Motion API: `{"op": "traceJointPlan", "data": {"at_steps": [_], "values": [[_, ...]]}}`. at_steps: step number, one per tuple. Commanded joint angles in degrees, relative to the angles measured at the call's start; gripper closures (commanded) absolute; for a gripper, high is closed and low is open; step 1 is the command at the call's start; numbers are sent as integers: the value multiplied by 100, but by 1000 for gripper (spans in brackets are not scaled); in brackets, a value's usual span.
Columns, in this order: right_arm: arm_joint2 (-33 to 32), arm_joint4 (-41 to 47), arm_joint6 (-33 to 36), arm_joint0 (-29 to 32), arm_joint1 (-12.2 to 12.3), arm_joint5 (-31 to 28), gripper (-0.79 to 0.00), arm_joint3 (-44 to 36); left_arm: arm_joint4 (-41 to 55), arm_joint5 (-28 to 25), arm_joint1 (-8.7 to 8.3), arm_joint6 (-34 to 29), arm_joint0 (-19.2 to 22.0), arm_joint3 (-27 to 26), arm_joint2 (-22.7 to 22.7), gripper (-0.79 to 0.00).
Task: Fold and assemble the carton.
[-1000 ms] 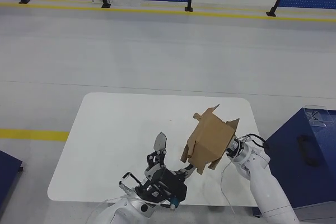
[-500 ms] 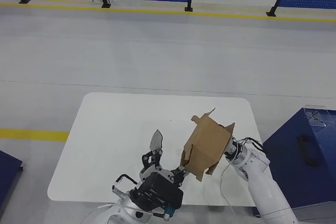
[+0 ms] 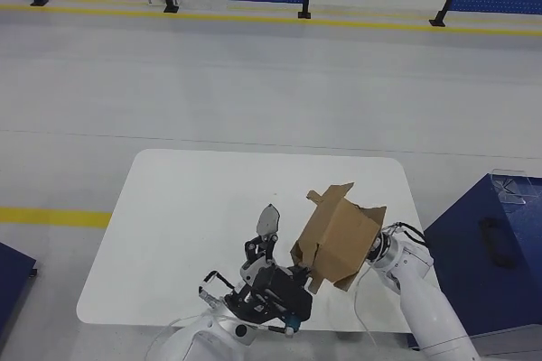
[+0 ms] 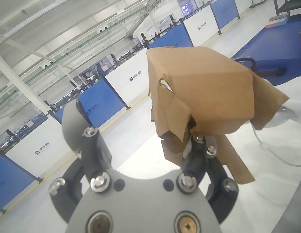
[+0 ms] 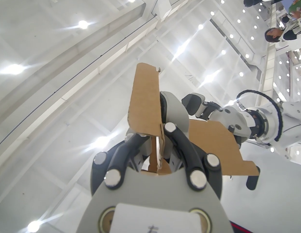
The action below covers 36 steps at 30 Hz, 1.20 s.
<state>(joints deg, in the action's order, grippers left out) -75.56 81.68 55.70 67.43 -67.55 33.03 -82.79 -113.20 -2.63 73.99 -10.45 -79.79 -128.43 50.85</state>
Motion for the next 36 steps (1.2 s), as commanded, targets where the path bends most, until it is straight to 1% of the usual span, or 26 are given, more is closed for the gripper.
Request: {"op": "traceJointPlan", "data": {"at_steps": [1,6,8,12,14,15,17,22,26,30,32,33,34,36], "values": [[-8,92,-53,-24,-2,86,0,14,-23,-12,14,-24,33,56,-17,-683],[14,348,-186,-49,-15,315,0,37,-37,-42,46,-48,99,191,-38,-693],[18,556,-245,-68,-21,517,0,71,-54,-45,57,-51,115,235,-45,-699],[2,675,-373,-104,-26,601,0,80,-40,-48,78,-46,130,300,-43,-699],[31,892,-409,-107,-34,838,0,139,-67,-51,86,-40,129,318,-49,-696],[9,935,-470,-140,-34,860,0,154,-87,-52,90,-41,130,330,-56,-705],[8,928,-524,-151,-35,843,0,141,-105,-41,101,-40,136,350,-63,-696],[34,1087,-573,-147,-39,1087,0,164,-151,-3,131,-79,171,433,-65,-696],[27,821,-663,-152,-34,853,0,115,-133,24,151,-2,166,384,-83,-680],[70,339,-549,-91,-28,420,0,28,-276,152,156,167,54,215,-113,-640],[90,141,-497,-75,-28,208,0,8,-299,221,156,273,-13,137,-105,-477],[103,30,-467,-69,-28,92,0,-13,-293,234,155,334,-46,111,-102,-422],[119,-75,-438,-57,-28,-15,0,-25,-304,241,153,355,-76,101,-88,-382],[160,-270,-357,-34,-29,-205,0,-55,-360,283,155,332,-117,79,-62,-376]]}}
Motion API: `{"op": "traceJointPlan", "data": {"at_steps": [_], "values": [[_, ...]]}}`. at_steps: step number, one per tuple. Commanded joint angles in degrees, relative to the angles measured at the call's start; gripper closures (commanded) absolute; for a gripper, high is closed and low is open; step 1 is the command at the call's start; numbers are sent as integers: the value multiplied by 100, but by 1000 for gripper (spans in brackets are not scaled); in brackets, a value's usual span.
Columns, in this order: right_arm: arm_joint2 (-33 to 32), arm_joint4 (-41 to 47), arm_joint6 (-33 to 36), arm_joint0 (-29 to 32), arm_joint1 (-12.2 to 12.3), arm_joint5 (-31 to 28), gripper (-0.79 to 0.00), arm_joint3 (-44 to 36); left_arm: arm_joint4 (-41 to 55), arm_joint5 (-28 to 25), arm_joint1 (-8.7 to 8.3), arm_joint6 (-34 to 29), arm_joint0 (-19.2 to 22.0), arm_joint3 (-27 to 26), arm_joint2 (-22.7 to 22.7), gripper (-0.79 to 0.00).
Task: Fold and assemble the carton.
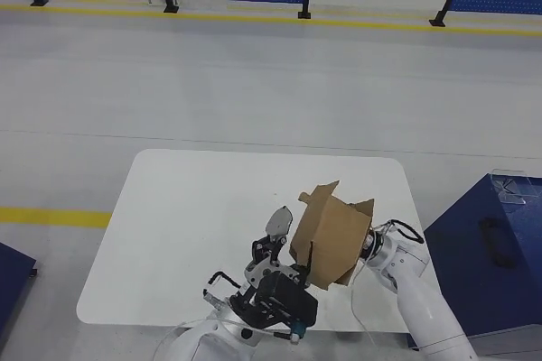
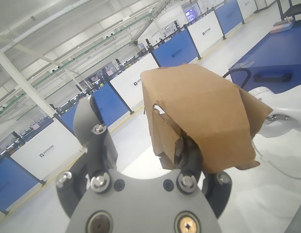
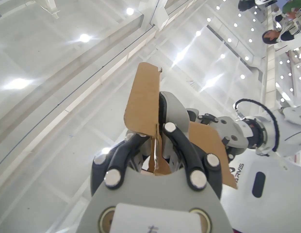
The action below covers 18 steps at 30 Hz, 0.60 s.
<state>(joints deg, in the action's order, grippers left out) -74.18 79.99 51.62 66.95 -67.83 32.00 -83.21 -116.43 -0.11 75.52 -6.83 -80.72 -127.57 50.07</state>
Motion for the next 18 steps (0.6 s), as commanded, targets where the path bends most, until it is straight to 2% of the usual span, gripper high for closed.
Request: {"op": "traceJointPlan", "data": {"at_steps": [1,15,17,18], "values": [[40,-153,103,23,-2,-155,0,-19,-50,33,6,-83,-34,-1,13,-379],[56,-408,378,79,3,-426,0,-50,24,41,96,-305,77,110,-6,-372],[49,-414,381,83,3,-447,0,-53,48,9,102,-307,74,107,11,-274],[47,-421,383,83,3,-457,0,-57,60,-3,104,-305,67,104,22,-34]]}}
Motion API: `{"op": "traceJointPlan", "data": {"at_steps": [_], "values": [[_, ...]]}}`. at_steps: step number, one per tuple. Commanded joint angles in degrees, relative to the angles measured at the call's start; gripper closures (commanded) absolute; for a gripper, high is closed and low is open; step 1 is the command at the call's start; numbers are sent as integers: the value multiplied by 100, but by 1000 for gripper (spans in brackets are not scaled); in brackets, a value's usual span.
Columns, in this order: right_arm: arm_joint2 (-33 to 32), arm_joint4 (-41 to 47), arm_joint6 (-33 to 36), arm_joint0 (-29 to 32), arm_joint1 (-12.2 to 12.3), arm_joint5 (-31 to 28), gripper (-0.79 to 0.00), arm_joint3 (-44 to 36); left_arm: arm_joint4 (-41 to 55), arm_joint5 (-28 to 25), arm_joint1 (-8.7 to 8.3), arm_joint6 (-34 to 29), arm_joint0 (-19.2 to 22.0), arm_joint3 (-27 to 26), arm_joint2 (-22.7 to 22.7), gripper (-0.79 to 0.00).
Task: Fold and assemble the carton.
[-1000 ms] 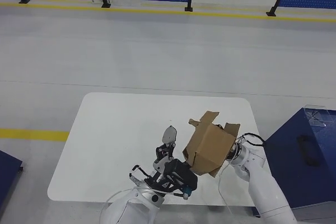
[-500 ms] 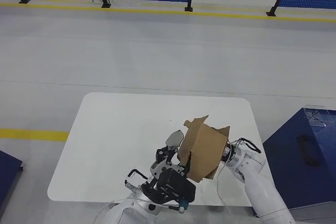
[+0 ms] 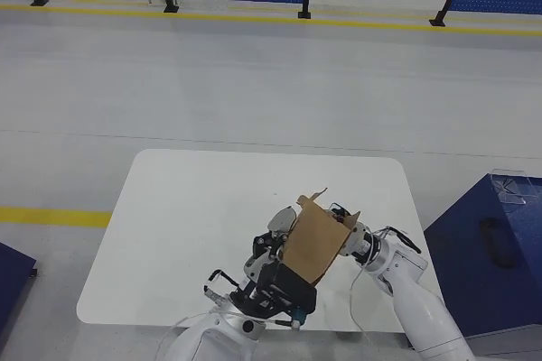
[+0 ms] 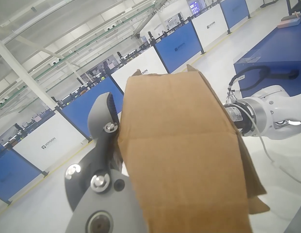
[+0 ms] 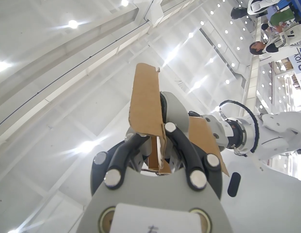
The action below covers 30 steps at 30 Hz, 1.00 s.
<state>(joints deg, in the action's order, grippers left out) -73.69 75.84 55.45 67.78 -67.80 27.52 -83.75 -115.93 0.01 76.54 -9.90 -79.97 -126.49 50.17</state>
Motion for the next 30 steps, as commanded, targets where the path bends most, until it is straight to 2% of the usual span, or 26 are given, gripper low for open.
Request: {"op": "traceJointPlan", "data": {"at_steps": [1,2,3,4,17,20,22,26,28,30], "values": [[-1,-17,-1,1,0,-16,0,-8,26,-30,4,0,-18,-10,22,0],[6,-31,2,2,0,-14,0,-11,53,-48,6,-5,-28,-15,35,0],[6,-31,2,2,0,-14,-166,-11,61,-55,7,-5,-34,-26,54,0],[6,-31,2,2,0,-14,-785,-11,69,-65,8,4,-44,-32,65,0],[-29,29,-73,39,0,-36,-785,4,35,-76,8,20,-71,-30,96,0],[-313,31,-23,-44,31,-251,-785,159,221,-300,14,-386,-138,-95,118,0],[-531,-120,199,-104,72,-401,-785,288,848,-363,40,-786,-163,-268,244,0],[-1025,-631,818,-253,192,-673,-785,484,2792,-452,103,-1506,-7,-382,744,0],[-1264,-942,1145,-290,257,-870,-785,487,3768,-239,138,-1756,131,-260,1104,0],[-1480,-1203,1410,-296,312,-1133,-785,448,4942,-274,165,-2100,312,-62,1376,0]]}}
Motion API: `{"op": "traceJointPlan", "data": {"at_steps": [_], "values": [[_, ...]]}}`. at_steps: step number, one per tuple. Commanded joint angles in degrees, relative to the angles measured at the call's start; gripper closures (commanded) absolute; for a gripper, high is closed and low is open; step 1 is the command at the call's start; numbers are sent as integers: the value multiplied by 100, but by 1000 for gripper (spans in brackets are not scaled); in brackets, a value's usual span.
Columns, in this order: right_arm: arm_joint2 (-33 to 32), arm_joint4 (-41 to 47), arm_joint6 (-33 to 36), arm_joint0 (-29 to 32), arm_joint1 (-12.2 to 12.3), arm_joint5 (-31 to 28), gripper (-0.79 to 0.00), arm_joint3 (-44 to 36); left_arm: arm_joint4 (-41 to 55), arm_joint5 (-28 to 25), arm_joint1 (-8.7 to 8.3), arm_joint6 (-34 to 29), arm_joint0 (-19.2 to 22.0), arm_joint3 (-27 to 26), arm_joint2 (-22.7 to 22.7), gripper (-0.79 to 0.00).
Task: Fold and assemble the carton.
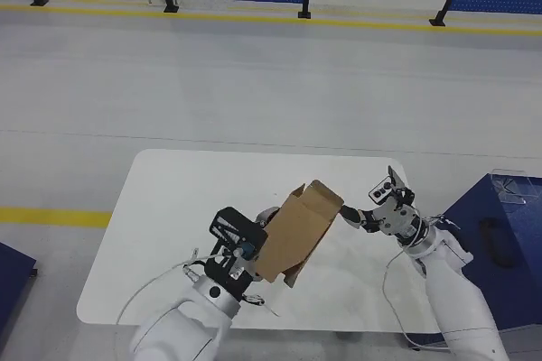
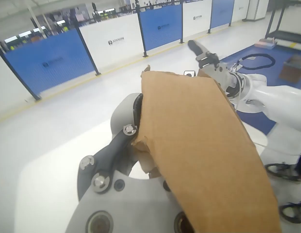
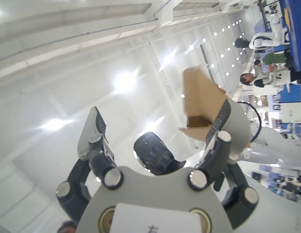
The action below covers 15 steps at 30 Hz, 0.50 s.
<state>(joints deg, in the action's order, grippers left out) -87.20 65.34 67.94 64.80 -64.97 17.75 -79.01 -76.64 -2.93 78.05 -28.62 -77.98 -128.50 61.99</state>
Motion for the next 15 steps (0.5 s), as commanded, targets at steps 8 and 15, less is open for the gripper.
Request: {"op": "traceJointPlan", "data": {"at_steps": [8,15], "values": [[-373,-235,445,62,82,-341,-785,-266,4562,221,59,-1756,895,1262,900,0],[-362,-244,418,72,81,-329,-785,-282,4794,221,61,-1872,966,1333,921,0]]}}
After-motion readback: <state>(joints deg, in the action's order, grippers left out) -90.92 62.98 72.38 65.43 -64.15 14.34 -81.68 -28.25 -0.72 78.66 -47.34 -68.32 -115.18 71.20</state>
